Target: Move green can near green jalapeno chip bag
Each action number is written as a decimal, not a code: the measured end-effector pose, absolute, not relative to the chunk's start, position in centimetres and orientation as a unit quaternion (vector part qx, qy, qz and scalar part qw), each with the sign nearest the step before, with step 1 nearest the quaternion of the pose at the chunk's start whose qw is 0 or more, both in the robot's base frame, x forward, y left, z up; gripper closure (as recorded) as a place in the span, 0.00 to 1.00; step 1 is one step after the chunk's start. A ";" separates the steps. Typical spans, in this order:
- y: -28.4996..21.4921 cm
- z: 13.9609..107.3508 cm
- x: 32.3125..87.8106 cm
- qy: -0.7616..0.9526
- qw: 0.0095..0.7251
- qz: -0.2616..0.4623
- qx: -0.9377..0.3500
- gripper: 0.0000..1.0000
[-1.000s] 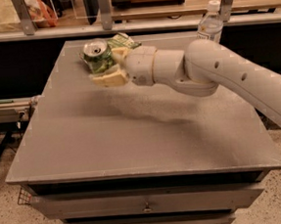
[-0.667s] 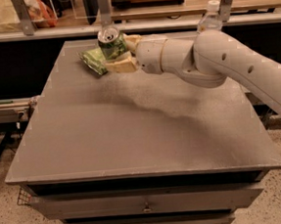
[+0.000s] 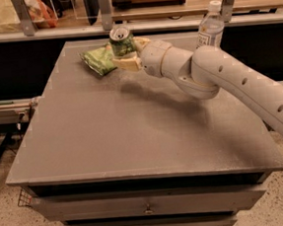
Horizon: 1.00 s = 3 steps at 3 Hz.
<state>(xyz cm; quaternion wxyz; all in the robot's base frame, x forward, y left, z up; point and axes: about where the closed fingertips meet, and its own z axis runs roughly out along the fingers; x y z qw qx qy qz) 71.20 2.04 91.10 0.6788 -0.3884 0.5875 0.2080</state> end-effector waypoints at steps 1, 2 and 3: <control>4.0 90.0 73.2 0.598 0.684 0.218 -0.356 0.80; 6.3 90.2 73.8 0.612 0.669 0.196 -0.374 0.57; 6.6 89.9 74.4 0.624 0.660 0.173 -0.382 0.34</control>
Offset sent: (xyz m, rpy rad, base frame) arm 0.0401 0.0442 -0.0046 -0.1390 0.0434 -0.1065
